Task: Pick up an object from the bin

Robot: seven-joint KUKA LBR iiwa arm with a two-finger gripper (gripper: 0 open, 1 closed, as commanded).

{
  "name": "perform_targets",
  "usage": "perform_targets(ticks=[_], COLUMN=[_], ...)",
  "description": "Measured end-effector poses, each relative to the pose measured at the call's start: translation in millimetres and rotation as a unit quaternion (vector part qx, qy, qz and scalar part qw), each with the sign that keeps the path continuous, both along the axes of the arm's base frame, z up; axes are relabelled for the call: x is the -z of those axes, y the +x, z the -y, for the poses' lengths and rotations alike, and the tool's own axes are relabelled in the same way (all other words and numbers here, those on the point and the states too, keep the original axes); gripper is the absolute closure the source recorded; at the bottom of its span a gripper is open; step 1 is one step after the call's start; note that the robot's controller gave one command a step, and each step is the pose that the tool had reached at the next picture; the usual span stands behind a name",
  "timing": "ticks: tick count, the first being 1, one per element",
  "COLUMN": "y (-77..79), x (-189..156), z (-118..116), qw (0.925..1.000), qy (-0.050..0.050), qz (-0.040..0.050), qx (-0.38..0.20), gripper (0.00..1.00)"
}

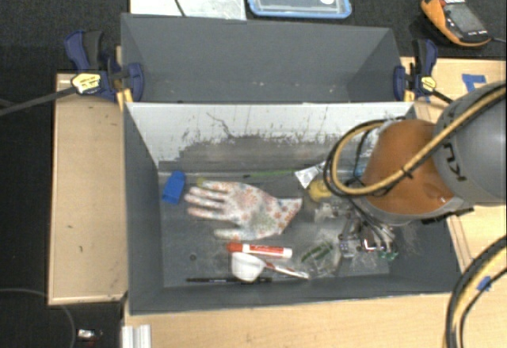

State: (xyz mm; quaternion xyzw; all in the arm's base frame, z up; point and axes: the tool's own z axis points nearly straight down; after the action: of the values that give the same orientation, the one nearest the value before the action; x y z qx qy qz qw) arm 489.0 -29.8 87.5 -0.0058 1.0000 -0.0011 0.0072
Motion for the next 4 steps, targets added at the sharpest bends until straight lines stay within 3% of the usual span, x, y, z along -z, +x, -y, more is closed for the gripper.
perform_targets(ticks=[1, 2, 3, 4], y=[39.3, 14.0, 14.0, 12.6], x=[11.8, 11.5, 11.5, -9.7], z=[-67.7, 27.2, 27.1, 26.7], qw=[0.9965, 0.9999, 0.9999, 0.9999], qy=[-0.001, -0.004, -0.004, -0.003], qz=[0.0004, 0.0063, 0.0063, 0.0048], qx=[-0.083, -0.01, -0.01, -0.011], gripper=[0.0, 1.0, 1.0, 1.0])
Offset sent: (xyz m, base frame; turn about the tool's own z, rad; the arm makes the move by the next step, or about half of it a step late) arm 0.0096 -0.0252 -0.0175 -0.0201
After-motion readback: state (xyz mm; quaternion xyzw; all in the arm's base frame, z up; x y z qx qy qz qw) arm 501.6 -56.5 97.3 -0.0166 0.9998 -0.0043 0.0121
